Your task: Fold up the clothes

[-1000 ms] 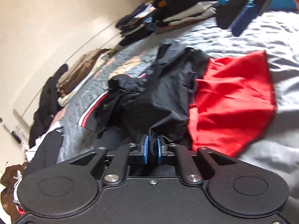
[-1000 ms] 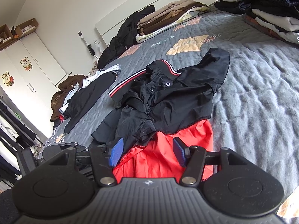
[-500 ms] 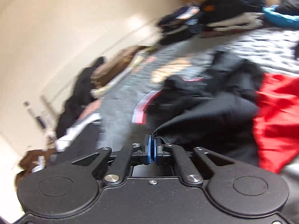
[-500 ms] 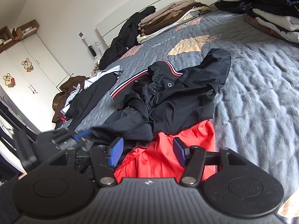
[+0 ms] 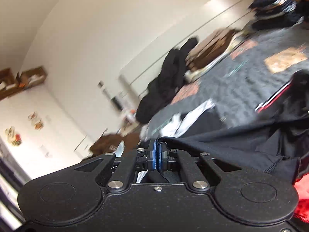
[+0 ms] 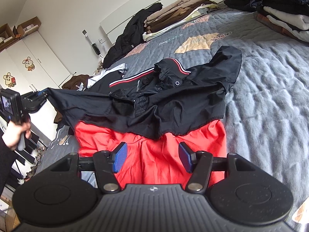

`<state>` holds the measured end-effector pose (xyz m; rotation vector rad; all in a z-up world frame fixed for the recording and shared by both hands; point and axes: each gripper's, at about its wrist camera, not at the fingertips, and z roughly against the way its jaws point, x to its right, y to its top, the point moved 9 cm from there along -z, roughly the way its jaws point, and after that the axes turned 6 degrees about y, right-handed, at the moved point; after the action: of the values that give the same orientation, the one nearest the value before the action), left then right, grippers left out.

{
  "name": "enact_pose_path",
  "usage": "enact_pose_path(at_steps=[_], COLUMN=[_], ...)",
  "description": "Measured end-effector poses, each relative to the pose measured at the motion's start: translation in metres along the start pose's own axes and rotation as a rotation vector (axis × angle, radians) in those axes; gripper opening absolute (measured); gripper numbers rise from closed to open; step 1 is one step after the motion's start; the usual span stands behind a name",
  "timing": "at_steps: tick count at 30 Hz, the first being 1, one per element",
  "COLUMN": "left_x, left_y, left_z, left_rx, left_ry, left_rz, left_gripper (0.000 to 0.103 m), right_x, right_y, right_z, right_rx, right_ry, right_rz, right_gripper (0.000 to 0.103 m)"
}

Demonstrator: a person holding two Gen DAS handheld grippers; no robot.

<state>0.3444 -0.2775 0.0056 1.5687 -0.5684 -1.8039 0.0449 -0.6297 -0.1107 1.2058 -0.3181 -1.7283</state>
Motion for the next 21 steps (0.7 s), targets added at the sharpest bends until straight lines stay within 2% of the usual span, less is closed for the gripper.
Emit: enact_pose_path(at_steps=[4,5,7,9,11,13,14,17,21], left_x=[-0.004,-0.004,-0.009,-0.012,-0.012,-0.014,-0.017,-0.011,0.011], left_y=[-0.047,-0.059,-0.080,-0.097,-0.110,-0.115,-0.117,-0.117,-0.106], left_z=[-0.037,-0.045,-0.046,-0.039,-0.025,0.001,0.016,0.072,0.166], left_rx=[-0.158,-0.196,-0.260,-0.309,-0.342,-0.322,-0.314,-0.297,-0.211], left_ry=[0.063,0.077,0.079,0.067,0.041,0.017,-0.003,-0.149,-0.314], left_rz=[-0.051,-0.064,-0.017,0.017,0.040,0.081,0.112,0.238,0.343], left_gripper=[0.004,0.007,0.008,0.019,0.040,0.051,0.052,0.052,0.057], right_x=[-0.002,-0.003,-0.005,-0.007,-0.009,-0.010,-0.012,-0.017,-0.031], right_y=[-0.002,-0.002,-0.001,-0.001,0.000,0.001,0.002,0.004,0.003], right_z=[-0.002,-0.002,-0.003,-0.003,-0.003,-0.002,-0.001,0.002,0.005], right_rx=[-0.005,-0.005,-0.005,-0.005,-0.004,-0.001,0.001,0.010,0.008], right_ry=[0.000,0.001,0.004,0.008,0.009,0.011,0.014,0.019,0.020], right_rz=[0.007,0.010,0.014,0.015,0.020,0.025,0.026,0.037,0.079], right_gripper=[0.058,0.058,0.058,0.058,0.058,0.058,0.058,0.058,0.058])
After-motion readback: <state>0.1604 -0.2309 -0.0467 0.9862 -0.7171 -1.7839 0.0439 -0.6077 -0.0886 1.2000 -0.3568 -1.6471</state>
